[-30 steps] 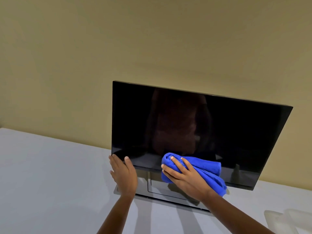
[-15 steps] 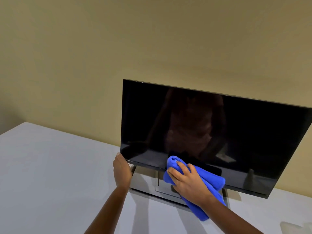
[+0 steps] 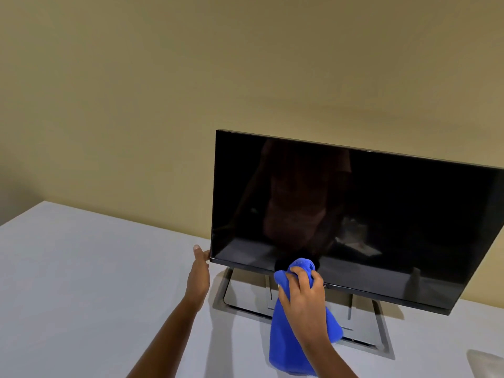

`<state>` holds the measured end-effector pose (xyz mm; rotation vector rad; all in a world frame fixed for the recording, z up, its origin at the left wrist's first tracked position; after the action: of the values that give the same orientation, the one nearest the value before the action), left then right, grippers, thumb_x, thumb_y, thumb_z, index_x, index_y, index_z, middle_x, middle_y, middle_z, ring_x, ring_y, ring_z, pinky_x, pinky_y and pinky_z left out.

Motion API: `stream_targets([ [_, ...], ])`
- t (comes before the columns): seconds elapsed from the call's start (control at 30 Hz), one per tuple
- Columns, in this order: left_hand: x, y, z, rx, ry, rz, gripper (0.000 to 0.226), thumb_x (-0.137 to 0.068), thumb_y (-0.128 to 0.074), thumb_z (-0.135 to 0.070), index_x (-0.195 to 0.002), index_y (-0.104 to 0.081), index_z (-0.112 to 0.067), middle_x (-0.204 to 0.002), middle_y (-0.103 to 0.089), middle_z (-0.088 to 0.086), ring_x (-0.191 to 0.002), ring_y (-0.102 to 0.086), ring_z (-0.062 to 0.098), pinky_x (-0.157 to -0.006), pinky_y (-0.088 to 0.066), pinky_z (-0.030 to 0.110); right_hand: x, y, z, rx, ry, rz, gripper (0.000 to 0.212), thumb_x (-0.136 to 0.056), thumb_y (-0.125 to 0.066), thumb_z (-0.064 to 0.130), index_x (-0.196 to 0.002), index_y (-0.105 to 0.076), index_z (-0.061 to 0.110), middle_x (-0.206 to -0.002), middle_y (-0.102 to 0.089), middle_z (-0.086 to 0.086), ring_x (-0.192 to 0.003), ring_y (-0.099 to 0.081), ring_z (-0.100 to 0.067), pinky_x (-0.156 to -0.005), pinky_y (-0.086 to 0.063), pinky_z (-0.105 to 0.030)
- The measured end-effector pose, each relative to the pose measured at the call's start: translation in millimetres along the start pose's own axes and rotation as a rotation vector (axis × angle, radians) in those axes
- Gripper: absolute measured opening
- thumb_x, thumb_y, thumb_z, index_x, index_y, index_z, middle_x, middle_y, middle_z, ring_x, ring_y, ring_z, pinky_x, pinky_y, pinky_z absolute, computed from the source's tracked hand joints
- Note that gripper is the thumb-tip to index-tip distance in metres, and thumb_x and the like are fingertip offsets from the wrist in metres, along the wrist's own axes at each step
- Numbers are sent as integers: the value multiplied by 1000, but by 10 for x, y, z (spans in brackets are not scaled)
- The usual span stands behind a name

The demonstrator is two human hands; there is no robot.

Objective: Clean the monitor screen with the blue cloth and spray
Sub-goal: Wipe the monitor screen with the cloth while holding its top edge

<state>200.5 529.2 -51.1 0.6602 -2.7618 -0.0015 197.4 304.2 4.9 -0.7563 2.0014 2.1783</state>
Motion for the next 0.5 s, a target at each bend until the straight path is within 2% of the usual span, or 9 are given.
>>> stream_targets([
  [0.17, -14, 34, -32, -25, -3, 74, 65, -95, 1, -42, -136, -39, -10, -148, -35, 14, -136, -32, 33, -115, -16, 46, -16, -66, 286, -121, -162, 35, 45, -46, -93, 23, -82, -73, 5, -90, -71, -9, -74, -68, -32, -64, -60, -37],
  [0.27, -46, 54, -23, -30, 7, 109, 68, -95, 2, -44, -134, -42, -10, -146, -39, 13, -134, -35, 32, -114, -18, 45, -98, -125, 645, -274, -155, 84, 39, -57, -88, 24, -89, -72, 8, -99, -69, -9, -87, -66, -32, -73, -59, -38],
  [0.37, -73, 55, 3, -40, 24, 149, 70, -94, 3, -46, -129, -47, -12, -140, -46, 10, -132, -38, 29, -112, -21, 44, -197, -114, 1058, -231, -120, 65, 42, -46, -91, 33, -80, -75, 14, -91, -72, -2, -77, -69, -26, -63, -60, -28],
  [0.4, -82, 52, 11, -34, 26, 162, 70, -94, 3, -47, -127, -49, -13, -135, -50, 9, -129, -41, 28, -110, -24, 42, -232, -105, 1165, -236, -123, 64, 43, -47, -91, 34, -82, -75, 14, -93, -72, -1, -79, -69, -25, -63, -59, -26],
  [0.43, -89, 53, 16, -16, 31, 172, 69, -94, 2, -47, -122, -51, -13, -127, -54, 8, -124, -45, 26, -105, -29, 38, -263, -129, 1260, -243, -127, 74, 43, -54, -88, 33, -90, -73, 15, -102, -70, -1, -88, -68, -26, -69, -59, -27],
  [0.5, -99, 64, 26, 19, 47, 179, 65, -94, 0, -47, -116, -53, -15, -111, -56, 4, -109, -49, 19, -95, -32, 30, -294, -229, 1401, -301, -144, 122, 43, -81, -69, 27, -120, -58, 14, -131, -54, -3, -119, -52, -27, -92, -50, -31],
])
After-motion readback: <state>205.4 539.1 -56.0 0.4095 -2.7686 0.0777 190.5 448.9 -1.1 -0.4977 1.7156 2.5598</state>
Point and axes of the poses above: each hand's wrist, its own x-axis away from the middle knuckle, its own y-axis out of the back of the hand, z = x × y, the point moved 10 cm from there along -x, towards the middle knuckle
